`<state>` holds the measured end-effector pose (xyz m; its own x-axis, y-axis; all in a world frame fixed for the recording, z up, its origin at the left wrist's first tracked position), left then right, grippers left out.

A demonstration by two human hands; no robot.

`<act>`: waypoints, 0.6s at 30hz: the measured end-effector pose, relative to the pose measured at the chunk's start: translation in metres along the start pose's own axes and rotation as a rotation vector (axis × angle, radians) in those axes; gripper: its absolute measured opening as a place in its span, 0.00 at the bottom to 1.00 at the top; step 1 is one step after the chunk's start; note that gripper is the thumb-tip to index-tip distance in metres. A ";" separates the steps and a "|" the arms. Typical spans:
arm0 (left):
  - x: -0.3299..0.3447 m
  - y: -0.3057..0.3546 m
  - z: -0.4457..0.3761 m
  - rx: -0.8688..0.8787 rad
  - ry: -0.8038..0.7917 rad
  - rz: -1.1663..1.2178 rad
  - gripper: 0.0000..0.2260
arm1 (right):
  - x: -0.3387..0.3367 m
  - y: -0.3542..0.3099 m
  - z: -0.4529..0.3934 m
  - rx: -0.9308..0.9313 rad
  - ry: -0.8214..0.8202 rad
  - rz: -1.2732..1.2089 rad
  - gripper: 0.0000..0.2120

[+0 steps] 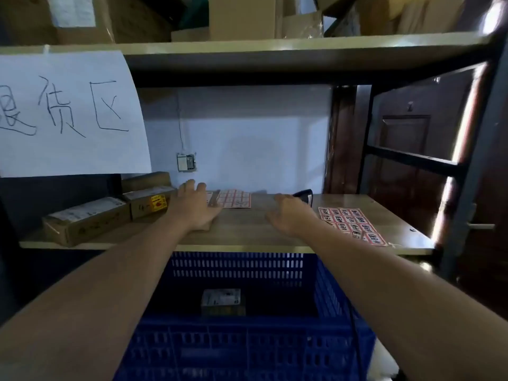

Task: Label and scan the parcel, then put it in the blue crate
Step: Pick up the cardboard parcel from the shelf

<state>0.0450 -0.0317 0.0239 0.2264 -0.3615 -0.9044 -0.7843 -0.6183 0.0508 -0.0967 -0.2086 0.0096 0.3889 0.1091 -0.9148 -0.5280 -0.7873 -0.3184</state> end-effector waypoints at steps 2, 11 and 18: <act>0.009 -0.020 0.004 -0.113 0.015 0.036 0.38 | 0.012 -0.004 -0.007 0.028 -0.014 -0.001 0.26; 0.044 -0.046 -0.014 -0.099 0.003 0.084 0.37 | 0.046 -0.014 -0.037 0.111 -0.013 -0.013 0.26; 0.054 -0.069 -0.007 -0.102 -0.033 0.137 0.41 | 0.047 -0.003 -0.030 0.149 0.132 -0.065 0.23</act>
<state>0.1156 -0.0134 -0.0250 0.1010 -0.4256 -0.8993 -0.7434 -0.6330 0.2161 -0.0541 -0.2196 -0.0251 0.5160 0.0686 -0.8538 -0.6006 -0.6818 -0.4177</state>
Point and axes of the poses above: each hand's wrist, its own z-axis away from the middle knuckle, its own x-axis out of the palm, y = z × x, the point moved 6 cm from there along -z, towards the middle knuckle, and after that the axes turned 14 degrees about x, right-handed, at the moved point
